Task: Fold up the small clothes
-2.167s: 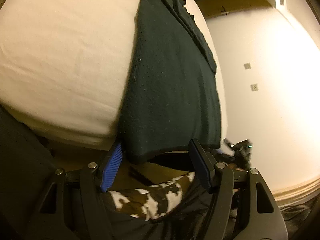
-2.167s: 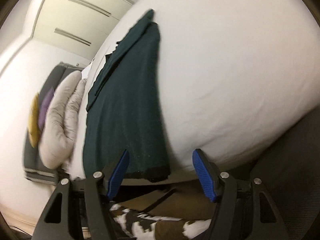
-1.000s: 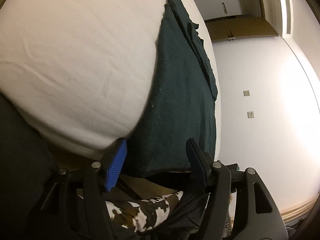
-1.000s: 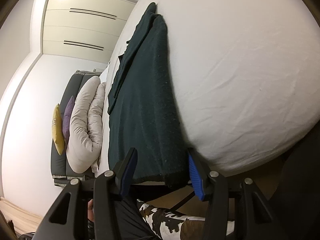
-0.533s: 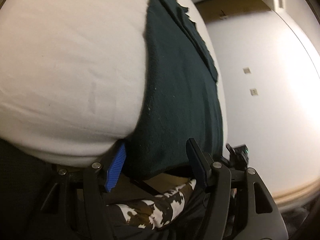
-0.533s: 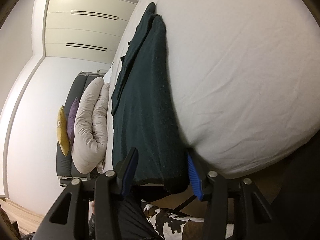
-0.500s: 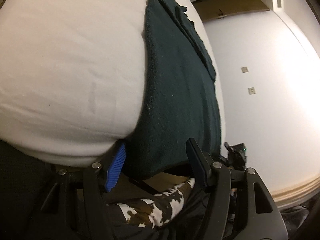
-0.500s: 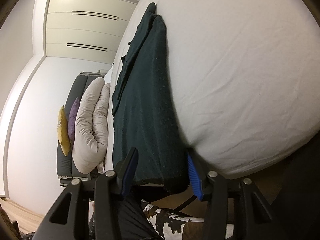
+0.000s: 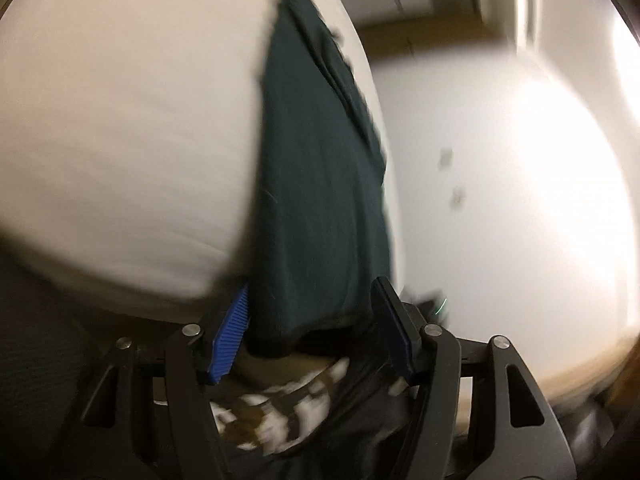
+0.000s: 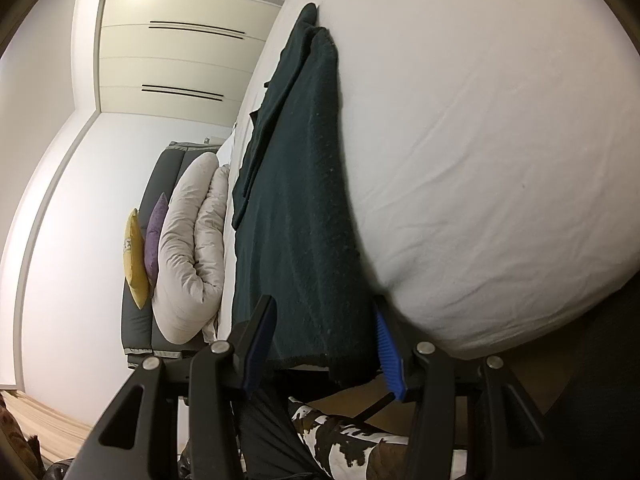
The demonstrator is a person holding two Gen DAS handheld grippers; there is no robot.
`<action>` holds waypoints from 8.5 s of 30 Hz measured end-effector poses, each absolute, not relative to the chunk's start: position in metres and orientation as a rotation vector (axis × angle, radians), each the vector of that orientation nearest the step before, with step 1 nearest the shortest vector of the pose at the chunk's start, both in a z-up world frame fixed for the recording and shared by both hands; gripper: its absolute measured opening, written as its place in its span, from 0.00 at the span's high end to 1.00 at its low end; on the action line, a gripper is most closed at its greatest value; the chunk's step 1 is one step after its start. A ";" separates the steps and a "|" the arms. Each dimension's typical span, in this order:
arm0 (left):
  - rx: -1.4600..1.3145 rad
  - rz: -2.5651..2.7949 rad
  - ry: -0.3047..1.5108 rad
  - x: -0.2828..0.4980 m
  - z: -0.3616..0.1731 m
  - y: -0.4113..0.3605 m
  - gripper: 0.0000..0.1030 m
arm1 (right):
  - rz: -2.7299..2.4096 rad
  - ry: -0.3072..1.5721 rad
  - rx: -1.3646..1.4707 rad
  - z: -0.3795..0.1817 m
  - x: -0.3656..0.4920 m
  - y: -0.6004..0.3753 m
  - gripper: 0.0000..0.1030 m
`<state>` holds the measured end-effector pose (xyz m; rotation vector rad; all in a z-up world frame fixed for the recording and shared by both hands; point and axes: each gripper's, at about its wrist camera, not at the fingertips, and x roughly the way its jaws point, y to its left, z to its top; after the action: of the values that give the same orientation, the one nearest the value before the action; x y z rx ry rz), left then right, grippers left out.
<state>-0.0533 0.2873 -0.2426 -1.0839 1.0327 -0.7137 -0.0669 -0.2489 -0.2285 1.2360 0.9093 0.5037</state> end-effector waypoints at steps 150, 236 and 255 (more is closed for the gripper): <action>-1.105 -0.262 0.894 0.449 -0.175 0.263 0.20 | 0.038 0.957 0.319 -0.139 0.326 -0.255 0.77; -0.439 -0.181 0.974 0.398 -0.147 0.225 0.95 | 0.165 0.830 0.423 -0.134 0.325 -0.258 0.93; -0.456 -0.129 0.878 0.381 -0.120 0.254 0.31 | 0.115 0.887 0.417 -0.149 0.318 -0.265 0.75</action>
<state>0.3808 0.2540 -0.1201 -0.4557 0.8778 -0.1293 0.3177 -0.2652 -0.1495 0.4166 0.8866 0.1151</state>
